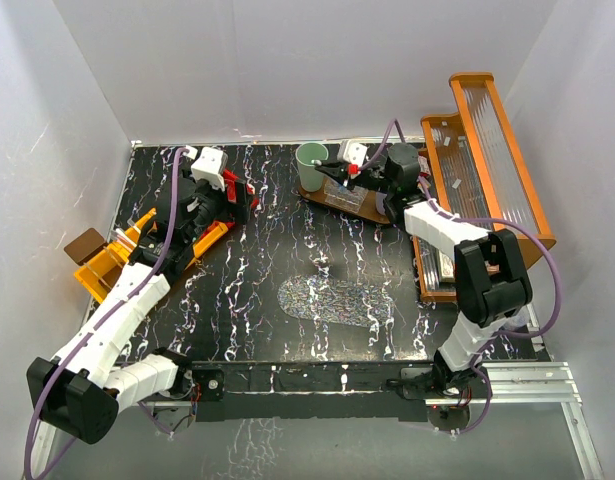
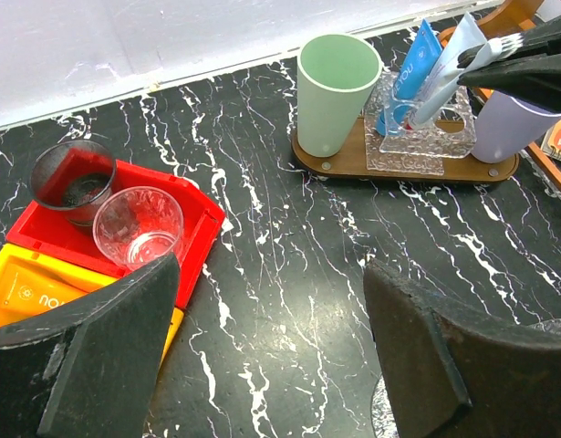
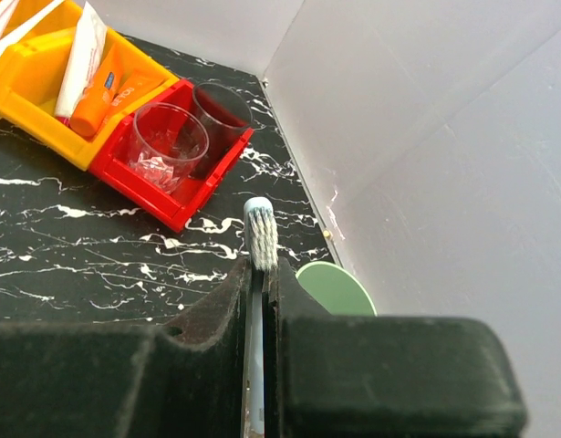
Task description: Prepare toiletry sets of a toothbrush and toothpaste on the tray
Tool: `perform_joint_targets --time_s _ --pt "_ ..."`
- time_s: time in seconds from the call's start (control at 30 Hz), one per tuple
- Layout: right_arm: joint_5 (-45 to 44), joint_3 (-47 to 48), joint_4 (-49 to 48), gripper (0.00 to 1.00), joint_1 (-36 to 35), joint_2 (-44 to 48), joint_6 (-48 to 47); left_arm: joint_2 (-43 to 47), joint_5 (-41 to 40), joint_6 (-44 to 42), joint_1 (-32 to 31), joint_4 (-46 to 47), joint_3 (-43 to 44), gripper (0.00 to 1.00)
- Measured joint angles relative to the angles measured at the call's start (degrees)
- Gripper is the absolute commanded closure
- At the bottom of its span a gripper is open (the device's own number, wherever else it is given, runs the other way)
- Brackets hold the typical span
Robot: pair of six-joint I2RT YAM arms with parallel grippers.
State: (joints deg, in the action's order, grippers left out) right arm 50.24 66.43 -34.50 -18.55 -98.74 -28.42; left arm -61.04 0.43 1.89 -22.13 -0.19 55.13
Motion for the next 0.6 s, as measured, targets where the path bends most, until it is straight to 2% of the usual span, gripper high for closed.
perform_joint_targets --time_s 0.6 --pt "1.1 0.6 -2.1 1.0 1.6 -5.6 -2.8 0.0 -0.1 -0.5 0.0 0.1 -0.7 0.19"
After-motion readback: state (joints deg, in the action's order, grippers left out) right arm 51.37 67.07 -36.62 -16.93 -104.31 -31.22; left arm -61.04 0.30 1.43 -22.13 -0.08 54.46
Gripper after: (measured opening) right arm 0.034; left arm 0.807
